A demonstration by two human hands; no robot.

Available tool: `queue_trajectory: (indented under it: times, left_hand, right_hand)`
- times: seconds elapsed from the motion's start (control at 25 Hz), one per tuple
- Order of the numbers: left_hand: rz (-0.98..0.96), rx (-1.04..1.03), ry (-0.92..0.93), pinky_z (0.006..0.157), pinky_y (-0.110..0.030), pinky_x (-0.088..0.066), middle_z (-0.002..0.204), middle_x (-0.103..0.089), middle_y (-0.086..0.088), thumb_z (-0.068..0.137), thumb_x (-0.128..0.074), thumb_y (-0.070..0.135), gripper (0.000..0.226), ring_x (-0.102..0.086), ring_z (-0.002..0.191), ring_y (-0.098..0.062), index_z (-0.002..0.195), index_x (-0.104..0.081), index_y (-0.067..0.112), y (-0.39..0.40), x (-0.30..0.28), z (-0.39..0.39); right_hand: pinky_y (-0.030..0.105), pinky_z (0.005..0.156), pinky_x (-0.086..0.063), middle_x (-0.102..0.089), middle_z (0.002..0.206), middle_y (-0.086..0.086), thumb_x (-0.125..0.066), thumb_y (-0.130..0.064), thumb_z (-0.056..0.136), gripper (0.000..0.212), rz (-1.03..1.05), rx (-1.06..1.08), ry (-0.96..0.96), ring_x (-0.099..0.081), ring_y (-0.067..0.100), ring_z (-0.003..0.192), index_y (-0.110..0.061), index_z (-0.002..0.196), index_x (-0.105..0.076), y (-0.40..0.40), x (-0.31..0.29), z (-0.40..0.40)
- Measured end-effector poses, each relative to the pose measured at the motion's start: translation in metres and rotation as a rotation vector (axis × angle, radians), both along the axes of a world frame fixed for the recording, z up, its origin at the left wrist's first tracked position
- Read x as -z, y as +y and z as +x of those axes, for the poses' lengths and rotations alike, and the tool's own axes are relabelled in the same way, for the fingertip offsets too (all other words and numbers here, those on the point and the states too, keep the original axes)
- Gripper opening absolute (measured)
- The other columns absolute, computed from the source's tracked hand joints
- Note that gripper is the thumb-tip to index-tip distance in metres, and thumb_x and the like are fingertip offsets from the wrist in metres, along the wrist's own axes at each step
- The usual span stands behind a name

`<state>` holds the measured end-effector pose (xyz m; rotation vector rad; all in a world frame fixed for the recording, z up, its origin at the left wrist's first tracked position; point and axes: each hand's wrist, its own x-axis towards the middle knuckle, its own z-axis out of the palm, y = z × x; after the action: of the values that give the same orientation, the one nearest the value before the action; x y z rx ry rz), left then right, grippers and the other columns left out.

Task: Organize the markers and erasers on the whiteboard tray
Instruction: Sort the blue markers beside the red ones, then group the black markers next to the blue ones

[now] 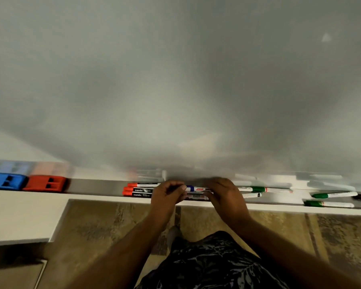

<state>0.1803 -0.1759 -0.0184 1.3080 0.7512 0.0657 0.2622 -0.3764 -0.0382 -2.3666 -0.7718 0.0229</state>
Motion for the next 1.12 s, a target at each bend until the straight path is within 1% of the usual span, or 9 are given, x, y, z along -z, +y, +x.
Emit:
queue_trajectory:
  times: [0.12, 0.24, 0.36, 0.48, 0.6, 0.76, 0.92, 1.04, 1.12]
  left_hand:
    - [-0.019, -0.136, 0.029, 0.070, -0.028, -0.062, 0.087, -0.078, -0.013, 0.083, -0.081, 0.005, 0.012, -0.078, 0.082, -0.028, 0.092, -0.073, 0.008, 0.017, 0.005, 0.003]
    - [0.035, -0.132, 0.075, 0.073, -0.032, -0.063, 0.089, -0.078, -0.009, 0.084, -0.080, 0.006, 0.013, -0.077, 0.086, -0.026, 0.094, -0.073, 0.009, 0.022, 0.012, 0.004]
    - [0.169, -0.025, 0.121, 0.080, -0.038, -0.064, 0.100, -0.079, -0.002, 0.089, -0.074, 0.007, 0.021, -0.076, 0.090, -0.020, 0.105, -0.076, 0.021, 0.024, 0.021, -0.001]
    - [0.352, 0.126, 0.138, 0.087, -0.028, -0.059, 0.114, -0.075, 0.006, 0.093, -0.071, 0.013, 0.029, -0.072, 0.100, -0.010, 0.119, -0.074, 0.025, 0.033, 0.029, -0.005]
    - [0.473, 0.224, 0.160, 0.100, -0.034, -0.054, 0.125, -0.065, -0.001, 0.094, -0.069, 0.009, 0.033, -0.065, 0.112, -0.016, 0.124, -0.071, 0.020, 0.037, 0.034, -0.005]
    - [0.651, 0.384, 0.192, 0.109, -0.025, -0.043, 0.133, -0.057, -0.008, 0.087, -0.071, 0.000, 0.047, -0.058, 0.114, -0.015, 0.132, -0.066, 0.011, 0.040, 0.036, -0.005]
    - [0.739, 0.487, 0.181, 0.112, -0.036, -0.046, 0.135, -0.056, -0.006, 0.085, -0.074, 0.005, 0.052, -0.057, 0.121, -0.020, 0.135, -0.061, 0.013, 0.037, 0.033, -0.004]
    - [0.721, 0.485, 0.179, 0.111, -0.035, -0.046, 0.135, -0.055, -0.004, 0.083, -0.077, 0.010, 0.057, -0.057, 0.122, -0.021, 0.136, -0.057, 0.015, 0.034, 0.034, -0.004]
    - [0.705, 0.502, 0.206, 0.111, -0.036, -0.045, 0.137, -0.054, -0.007, 0.082, -0.080, 0.016, 0.063, -0.056, 0.124, -0.023, 0.140, -0.054, 0.013, 0.031, 0.036, -0.003]
  right_hand:
    - [0.025, 0.087, -0.059, -0.075, 0.109, -0.013, -0.078, -0.018, 0.090, 0.028, 0.241, 0.329, 0.394, -0.070, 0.002, 0.097, -0.030, 0.115, -0.077, 0.019, 0.007, -0.019]
    - [0.034, 0.092, -0.060, -0.074, 0.113, -0.004, -0.077, -0.017, 0.091, 0.026, 0.349, 0.569, 0.584, -0.072, 0.008, 0.097, -0.025, 0.116, -0.078, 0.034, 0.020, -0.029]
    - [0.033, 0.095, -0.058, -0.065, 0.119, 0.001, -0.075, -0.013, 0.092, 0.027, 0.351, 0.672, 0.582, -0.069, 0.013, 0.098, -0.022, 0.118, -0.078, 0.042, 0.023, -0.032]
    - [0.013, 0.078, -0.055, -0.072, 0.109, -0.008, -0.075, -0.017, 0.092, 0.025, 0.365, 0.753, 0.557, -0.070, 0.000, 0.090, -0.029, 0.114, -0.079, 0.046, 0.021, -0.034]
    - [0.005, 0.069, -0.054, -0.077, 0.098, -0.014, -0.074, -0.017, 0.093, 0.024, 0.393, 0.817, 0.560, -0.067, -0.015, 0.084, -0.030, 0.114, -0.078, 0.048, 0.023, -0.037]
    - [-0.003, 0.064, -0.044, -0.076, 0.106, -0.006, -0.074, -0.010, 0.091, 0.031, 0.239, 0.744, 0.532, -0.065, -0.009, 0.081, -0.020, 0.121, -0.076, 0.048, 0.023, -0.039]
    - [0.005, 0.076, -0.044, -0.067, 0.120, 0.002, -0.076, -0.009, 0.090, 0.034, 0.110, 0.627, 0.444, -0.065, 0.010, 0.093, -0.011, 0.124, -0.073, 0.044, 0.023, -0.041]
    - [0.024, 0.090, -0.055, -0.067, 0.120, 0.003, -0.075, -0.011, 0.090, 0.035, 0.058, 0.569, 0.427, -0.067, 0.017, 0.099, -0.010, 0.125, -0.072, 0.040, 0.020, -0.039]
    - [0.029, 0.092, -0.056, -0.067, 0.119, 0.003, -0.072, -0.011, 0.092, 0.033, 0.036, 0.538, 0.434, -0.068, 0.017, 0.098, -0.011, 0.124, -0.072, 0.041, 0.016, -0.039]
